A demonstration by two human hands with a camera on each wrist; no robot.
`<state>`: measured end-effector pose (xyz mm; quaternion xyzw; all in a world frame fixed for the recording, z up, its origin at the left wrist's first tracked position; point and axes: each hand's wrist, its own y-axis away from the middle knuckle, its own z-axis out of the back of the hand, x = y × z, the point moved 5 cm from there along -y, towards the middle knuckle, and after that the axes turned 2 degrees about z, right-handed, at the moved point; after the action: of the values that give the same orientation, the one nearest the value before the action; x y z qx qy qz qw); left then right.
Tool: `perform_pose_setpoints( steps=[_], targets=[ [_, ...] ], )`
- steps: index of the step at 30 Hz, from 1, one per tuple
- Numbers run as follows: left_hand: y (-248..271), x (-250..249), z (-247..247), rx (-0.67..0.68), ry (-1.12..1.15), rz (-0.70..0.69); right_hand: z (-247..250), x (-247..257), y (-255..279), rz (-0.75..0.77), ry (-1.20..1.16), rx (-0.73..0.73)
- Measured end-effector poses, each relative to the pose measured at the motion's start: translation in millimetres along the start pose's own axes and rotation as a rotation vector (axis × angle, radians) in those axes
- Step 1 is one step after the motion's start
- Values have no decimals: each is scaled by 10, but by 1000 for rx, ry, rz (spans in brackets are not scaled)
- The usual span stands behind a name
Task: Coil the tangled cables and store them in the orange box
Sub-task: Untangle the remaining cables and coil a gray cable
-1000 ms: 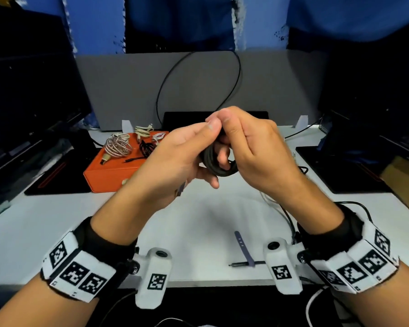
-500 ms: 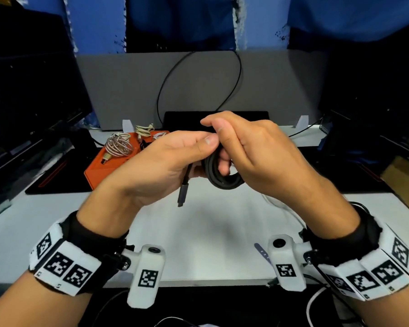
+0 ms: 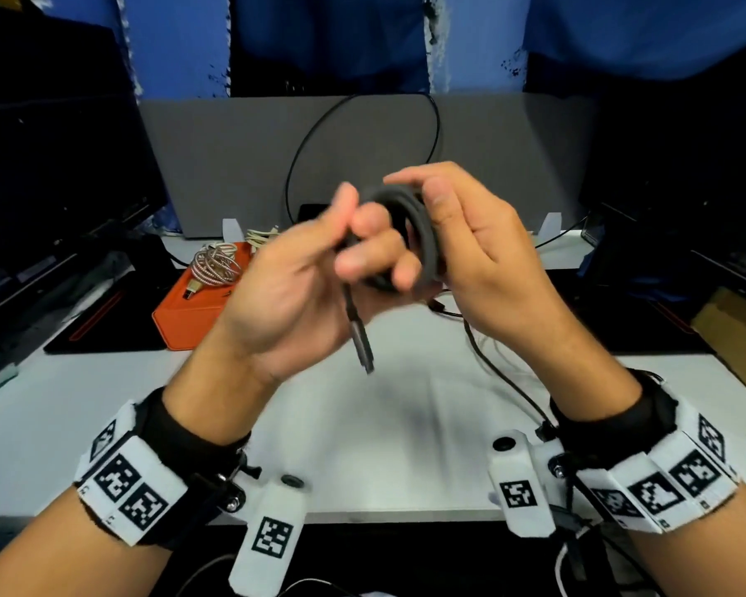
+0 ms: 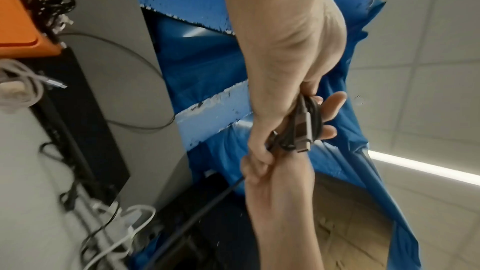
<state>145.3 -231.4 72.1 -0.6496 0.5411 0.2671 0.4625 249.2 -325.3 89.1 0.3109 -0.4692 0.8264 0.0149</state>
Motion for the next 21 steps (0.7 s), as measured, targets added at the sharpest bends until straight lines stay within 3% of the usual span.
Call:
perform_pose_setpoints(
  steps=[2,4,6,8,10,12,14,17,21],
  targets=[
    [31,-266,145,-162,-52,-174,-96,-170,-10,-71,26,92],
    [75,-468,331,-333,-135,-305,-238,-271,62,-153,116,341],
    [94,-516,497,-488,-254,-373,-410,-223,205,-195,153,625],
    [72,-460,545,-633,-529,-408,-507,-100,296,-186,154,751],
    [48,-375,482,-715,-985,-391,-512,-14,274,-133,133,720],
    [7,-264,427,-632,-1282,-327,-421,46,196,-89,93,613],
    [-3,-184,419,-486,-1384,-256,-237,91,113,-81,1,470],
    [-8,-136,360,-278,-1203,-204,8,121,22,-96,-73,244],
    [-17,-78,193,-176,-813,-146,23,116,28,-60,-13,66]
  ],
)
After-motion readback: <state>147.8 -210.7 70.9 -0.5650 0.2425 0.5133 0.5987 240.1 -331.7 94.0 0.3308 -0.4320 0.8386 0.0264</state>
